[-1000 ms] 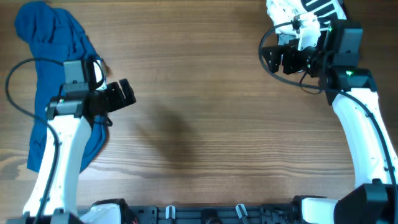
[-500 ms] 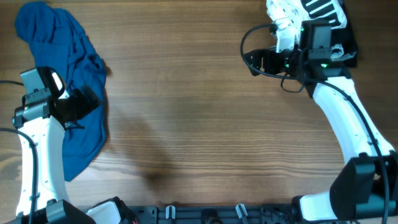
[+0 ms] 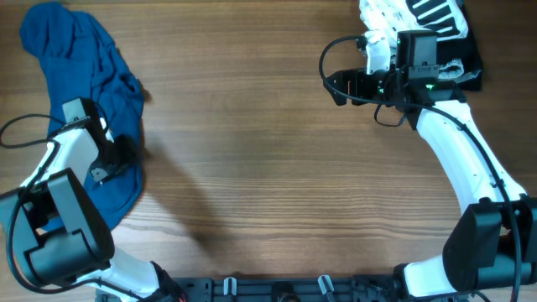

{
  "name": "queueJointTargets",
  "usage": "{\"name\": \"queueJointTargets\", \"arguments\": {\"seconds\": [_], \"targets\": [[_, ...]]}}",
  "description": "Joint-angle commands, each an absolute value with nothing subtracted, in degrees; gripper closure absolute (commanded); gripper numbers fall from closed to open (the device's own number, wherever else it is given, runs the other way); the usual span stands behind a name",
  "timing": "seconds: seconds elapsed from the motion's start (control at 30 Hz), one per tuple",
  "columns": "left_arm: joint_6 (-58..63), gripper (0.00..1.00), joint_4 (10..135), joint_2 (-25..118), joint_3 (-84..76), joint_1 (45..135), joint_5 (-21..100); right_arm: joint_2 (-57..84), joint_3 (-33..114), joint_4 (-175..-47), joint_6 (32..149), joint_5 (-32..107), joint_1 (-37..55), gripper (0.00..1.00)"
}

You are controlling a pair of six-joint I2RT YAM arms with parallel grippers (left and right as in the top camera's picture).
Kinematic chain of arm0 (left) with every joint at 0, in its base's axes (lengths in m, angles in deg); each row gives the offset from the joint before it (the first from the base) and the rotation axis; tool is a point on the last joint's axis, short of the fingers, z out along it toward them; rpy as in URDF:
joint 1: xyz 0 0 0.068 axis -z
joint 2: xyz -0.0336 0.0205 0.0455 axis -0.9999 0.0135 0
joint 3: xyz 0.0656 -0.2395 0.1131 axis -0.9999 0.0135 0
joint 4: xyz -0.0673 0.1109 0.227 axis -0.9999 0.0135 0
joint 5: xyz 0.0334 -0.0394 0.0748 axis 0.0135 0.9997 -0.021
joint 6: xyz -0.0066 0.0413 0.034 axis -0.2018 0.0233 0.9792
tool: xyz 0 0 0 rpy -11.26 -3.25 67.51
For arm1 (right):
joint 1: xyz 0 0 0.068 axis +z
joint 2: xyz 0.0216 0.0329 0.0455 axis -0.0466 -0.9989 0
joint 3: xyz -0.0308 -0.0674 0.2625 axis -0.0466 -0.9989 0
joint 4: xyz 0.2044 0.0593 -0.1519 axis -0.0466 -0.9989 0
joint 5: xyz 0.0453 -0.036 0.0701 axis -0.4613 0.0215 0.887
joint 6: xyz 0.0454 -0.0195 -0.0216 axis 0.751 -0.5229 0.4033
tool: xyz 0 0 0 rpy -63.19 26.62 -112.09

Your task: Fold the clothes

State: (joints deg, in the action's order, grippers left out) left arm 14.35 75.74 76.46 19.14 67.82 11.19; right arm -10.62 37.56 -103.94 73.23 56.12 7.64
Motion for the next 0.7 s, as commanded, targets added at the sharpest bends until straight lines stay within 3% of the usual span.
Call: {"name": "queueJointTargets", "arguments": {"seconds": [0.0, 0.07, 0.23, 0.43, 0.67], "targets": [[18.8, 0.86, 74.7, 79.4, 19.7, 68.8, 14.1, -11.2, 39.1, -103.6, 75.4, 56.2, 8.0, 0.09], [20.4, 0.96, 75.2, 79.2, 18.3, 71.8, 17.9, -11.2, 39.1, -103.2, 75.4, 56.2, 8.0, 0.12], [15.3, 0.96, 82.0, 75.3, 5.0, 82.4, 24.1, -11.2, 39.1, -103.0, 75.7, 56.2, 8.0, 0.12], [7.7, 0.96, 81.6, 72.3, -14.1, 92.1, 32.7, -11.2, 39.1, -102.9, 76.7, 57.5, 8.0, 0.11], [6.2, 0.96, 79.3, 71.8, -28.5, 99.8, 32.9, -11.2, 39.1, -98.1, 76.4, 63.9, 10.9, 0.11]]}}
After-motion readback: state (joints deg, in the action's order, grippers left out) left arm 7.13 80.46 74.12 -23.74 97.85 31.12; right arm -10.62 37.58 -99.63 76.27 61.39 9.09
